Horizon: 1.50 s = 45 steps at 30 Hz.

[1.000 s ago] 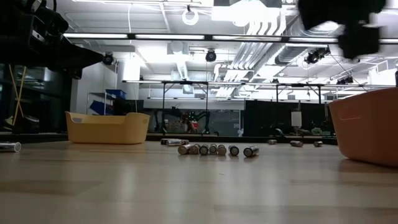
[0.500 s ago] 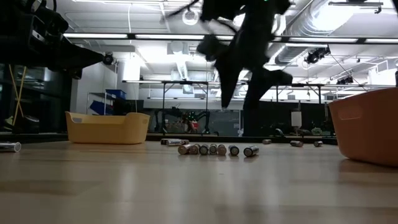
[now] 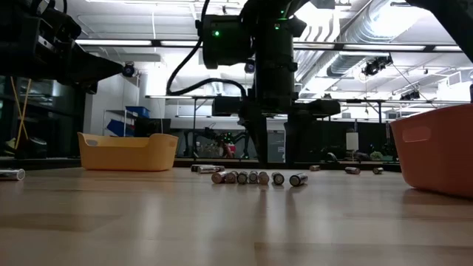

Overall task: Sort batteries
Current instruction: Put the silver battery into the orange bin

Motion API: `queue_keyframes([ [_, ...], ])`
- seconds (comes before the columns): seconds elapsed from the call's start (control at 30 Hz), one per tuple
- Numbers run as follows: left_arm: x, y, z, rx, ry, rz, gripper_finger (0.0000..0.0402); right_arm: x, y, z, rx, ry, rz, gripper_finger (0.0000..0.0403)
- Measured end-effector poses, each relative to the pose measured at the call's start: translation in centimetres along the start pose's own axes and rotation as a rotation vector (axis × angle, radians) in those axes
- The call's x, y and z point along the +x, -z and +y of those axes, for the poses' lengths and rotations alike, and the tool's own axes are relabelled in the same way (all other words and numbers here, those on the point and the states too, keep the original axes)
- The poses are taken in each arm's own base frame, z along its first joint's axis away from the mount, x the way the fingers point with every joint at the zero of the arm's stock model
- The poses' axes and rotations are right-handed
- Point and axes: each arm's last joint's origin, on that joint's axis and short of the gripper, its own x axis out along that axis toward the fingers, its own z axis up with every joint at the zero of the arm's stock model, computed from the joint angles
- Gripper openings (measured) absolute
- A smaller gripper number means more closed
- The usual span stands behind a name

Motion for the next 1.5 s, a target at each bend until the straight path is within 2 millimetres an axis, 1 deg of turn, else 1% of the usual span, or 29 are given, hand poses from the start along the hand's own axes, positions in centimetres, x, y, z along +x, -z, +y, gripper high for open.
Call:
queue_keyframes([
  [0.13,0.0,0.0,0.0,0.000,0.000,0.000,0.0001,0.0,-0.1,-0.4,0.006,0.041,0.003,0.0144],
  [0.23,0.0,0.0,0.0,0.000,0.000,0.000,0.0001,0.5,0.1,-0.6,0.024,0.045,0.032,0.0139],
  [0.77,0.0,0.0,0.0,0.000,-0.001,0.000,0.0001,0.7,0.0,0.0,0.032,-0.017,0.026,0.0137],
  [0.9,0.0,0.0,0.0,0.000,0.000,0.000,0.0001,2.0,0.1,0.3,0.035,0.001,0.074,0.0137],
  [0.97,0.0,0.0,0.0,0.000,0.000,0.000,0.0001,2.4,0.1,0.5,0.035,-0.003,0.095,0.0137],
  [1.1,0.0,0.0,0.0,0.000,0.000,0.000,0.0001,2.6,0.2,0.6,0.032,-0.001,0.084,0.0136],
  [1.2,0.0,0.0,0.0,0.000,0.000,0.000,0.0001,2.7,0.2,0.4,0.018,0.018,0.075,0.0112],
  [1.27,0.0,0.0,0.0,0.000,0.000,0.000,0.0001,2.7,0.2,0.4,-0.003,0.028,0.057,0.0074],
  [1.33,0.0,0.0,0.0,0.000,0.000,0.000,0.0001,2.4,0.2,0.3,-0.029,0.033,0.034,0.0033],
  [1.4,0.0,0.0,0.0,0.000,0.000,0.000,0.0001,1.7,0.2,0.2,-0.051,0.045,0.008,0.0032],
  [1.43,0.0,0.0,0.0,0.000,0.000,0.000,0.0001,1.1,0.3,0.1,-0.057,0.045,-0.013,0.0032],
  [1.47,0.0,0.0,0.0,0.000,-0.001,0.001,0.0001,0.4,0.4,0.1,-0.062,0.048,-0.040,0.0032],
  [1.5,0.0,0.0,0.0,0.000,0.000,0.000,0.0001,-1.0,0.4,-0.2,-0.063,0.046,-0.063,0.0032],
])
